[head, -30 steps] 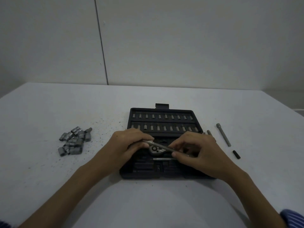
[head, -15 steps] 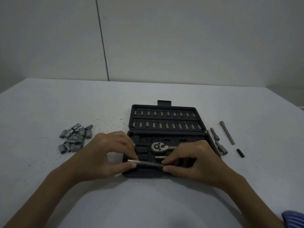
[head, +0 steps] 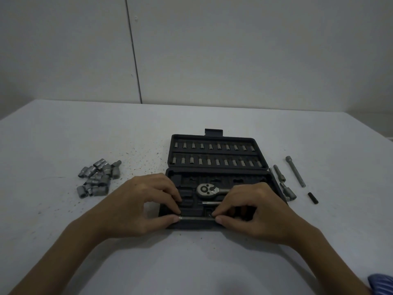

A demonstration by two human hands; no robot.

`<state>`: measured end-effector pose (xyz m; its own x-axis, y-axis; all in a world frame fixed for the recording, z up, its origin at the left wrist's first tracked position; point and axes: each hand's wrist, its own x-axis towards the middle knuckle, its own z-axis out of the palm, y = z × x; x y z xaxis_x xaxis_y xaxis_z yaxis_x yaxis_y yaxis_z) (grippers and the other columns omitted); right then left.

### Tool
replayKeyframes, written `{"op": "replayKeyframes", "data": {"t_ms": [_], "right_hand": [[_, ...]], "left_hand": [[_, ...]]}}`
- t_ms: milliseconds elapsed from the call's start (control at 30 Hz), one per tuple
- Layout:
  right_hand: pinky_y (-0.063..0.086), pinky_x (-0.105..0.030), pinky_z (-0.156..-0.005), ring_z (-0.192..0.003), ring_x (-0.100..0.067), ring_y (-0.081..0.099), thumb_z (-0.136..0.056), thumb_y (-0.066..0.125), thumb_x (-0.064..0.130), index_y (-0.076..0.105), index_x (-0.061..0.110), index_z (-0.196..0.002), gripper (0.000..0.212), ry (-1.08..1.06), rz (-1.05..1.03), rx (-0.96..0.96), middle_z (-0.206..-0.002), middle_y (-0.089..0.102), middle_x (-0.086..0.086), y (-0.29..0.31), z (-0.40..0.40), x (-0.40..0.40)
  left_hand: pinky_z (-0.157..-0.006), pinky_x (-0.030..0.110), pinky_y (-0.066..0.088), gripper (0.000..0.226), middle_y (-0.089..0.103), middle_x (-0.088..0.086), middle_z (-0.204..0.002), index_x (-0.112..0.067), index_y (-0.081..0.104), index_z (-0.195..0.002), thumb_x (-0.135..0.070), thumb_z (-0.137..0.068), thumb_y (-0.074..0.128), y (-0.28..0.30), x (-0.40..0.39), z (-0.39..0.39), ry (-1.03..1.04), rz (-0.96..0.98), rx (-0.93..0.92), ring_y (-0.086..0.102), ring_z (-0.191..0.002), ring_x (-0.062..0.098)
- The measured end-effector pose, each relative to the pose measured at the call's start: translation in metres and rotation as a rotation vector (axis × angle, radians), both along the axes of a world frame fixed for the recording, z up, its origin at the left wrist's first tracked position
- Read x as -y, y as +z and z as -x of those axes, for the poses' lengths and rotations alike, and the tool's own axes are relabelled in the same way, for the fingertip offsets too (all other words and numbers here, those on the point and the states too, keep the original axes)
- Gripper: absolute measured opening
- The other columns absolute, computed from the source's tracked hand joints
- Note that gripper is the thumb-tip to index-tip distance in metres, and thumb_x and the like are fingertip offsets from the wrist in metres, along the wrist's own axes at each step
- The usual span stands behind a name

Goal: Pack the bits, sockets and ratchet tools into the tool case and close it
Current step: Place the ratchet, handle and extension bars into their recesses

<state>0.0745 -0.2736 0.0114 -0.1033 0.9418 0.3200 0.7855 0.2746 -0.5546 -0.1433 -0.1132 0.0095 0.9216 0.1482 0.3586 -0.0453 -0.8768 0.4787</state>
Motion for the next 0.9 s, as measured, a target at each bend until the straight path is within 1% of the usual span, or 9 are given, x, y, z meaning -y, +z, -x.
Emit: {"op": "replayKeyframes", "data": {"t_ms": [133, 267, 333, 633, 767, 900], "right_hand": [[0.052, -0.020, -0.067, -0.077, 0.001, 0.064, -0.081, 0.071, 0.025, 0.076, 0.025, -0.090, 0.010, -0.009, 0.023, 0.033, -0.083, 0.069, 0.018, 0.0006, 0.0009, 0.0003], [0.053, -0.023, -0.066, -0.078, 0.001, 0.063, -0.080, 0.071, 0.037, 0.075, 0.029, -0.092, 0.015, -0.010, 0.043, 0.069, -0.085, 0.068, 0.018, 0.0015, 0.0018, 0.0016], [0.053, -0.024, -0.066, -0.078, 0.002, 0.063, -0.079, 0.072, 0.040, 0.075, 0.030, -0.093, 0.017, -0.005, 0.047, 0.070, -0.086, 0.067, 0.018, 0.0017, 0.0014, 0.0020], [0.053, -0.023, -0.067, -0.078, 0.002, 0.063, -0.079, 0.072, 0.039, 0.075, 0.030, -0.093, 0.017, -0.011, 0.054, 0.058, -0.086, 0.068, 0.018, 0.0011, 0.0014, 0.0019], [0.053, -0.023, -0.066, -0.077, 0.000, 0.063, -0.083, 0.068, 0.031, 0.076, 0.028, -0.091, 0.012, -0.018, 0.055, 0.044, -0.084, 0.067, 0.018, -0.0004, 0.0010, 0.0008], [0.053, -0.023, -0.064, -0.075, 0.000, 0.063, -0.083, 0.067, 0.028, 0.076, 0.027, -0.090, 0.011, -0.029, 0.051, 0.043, -0.083, 0.067, 0.018, -0.0023, -0.0001, 0.0002]], "left_hand": [[-0.078, 0.028, 0.053, 0.015, 0.066, -0.017, -0.102, -0.028, 0.076, -0.083, -0.040, -0.079, 0.067, -0.0019, -0.0002, 0.0008, 0.017, 0.015, -0.001, 0.061, -0.100, 0.000], [-0.076, 0.029, 0.054, 0.013, 0.068, -0.017, -0.099, -0.027, 0.076, -0.080, -0.038, -0.078, 0.069, -0.0029, -0.0001, 0.0000, 0.014, 0.023, 0.009, 0.062, -0.099, 0.001], [-0.076, 0.029, 0.054, 0.012, 0.068, -0.016, -0.097, -0.027, 0.076, -0.079, -0.037, -0.078, 0.070, -0.0032, -0.0001, -0.0001, 0.010, 0.026, 0.012, 0.062, -0.098, 0.002], [-0.071, 0.024, 0.054, 0.012, 0.070, -0.017, -0.095, -0.028, 0.077, -0.078, -0.037, -0.077, 0.070, -0.0021, -0.0007, 0.0001, 0.012, 0.038, -0.001, 0.064, -0.090, -0.001], [-0.070, 0.024, 0.054, 0.011, 0.070, -0.017, -0.094, -0.027, 0.077, -0.078, -0.036, -0.077, 0.070, -0.0015, -0.0009, 0.0001, 0.011, 0.046, -0.005, 0.064, -0.088, -0.001], [-0.070, 0.024, 0.054, 0.012, 0.070, -0.017, -0.094, -0.027, 0.077, -0.077, -0.036, -0.077, 0.069, -0.0015, -0.0008, -0.0001, 0.014, 0.044, -0.003, 0.064, -0.088, -0.001]]}}
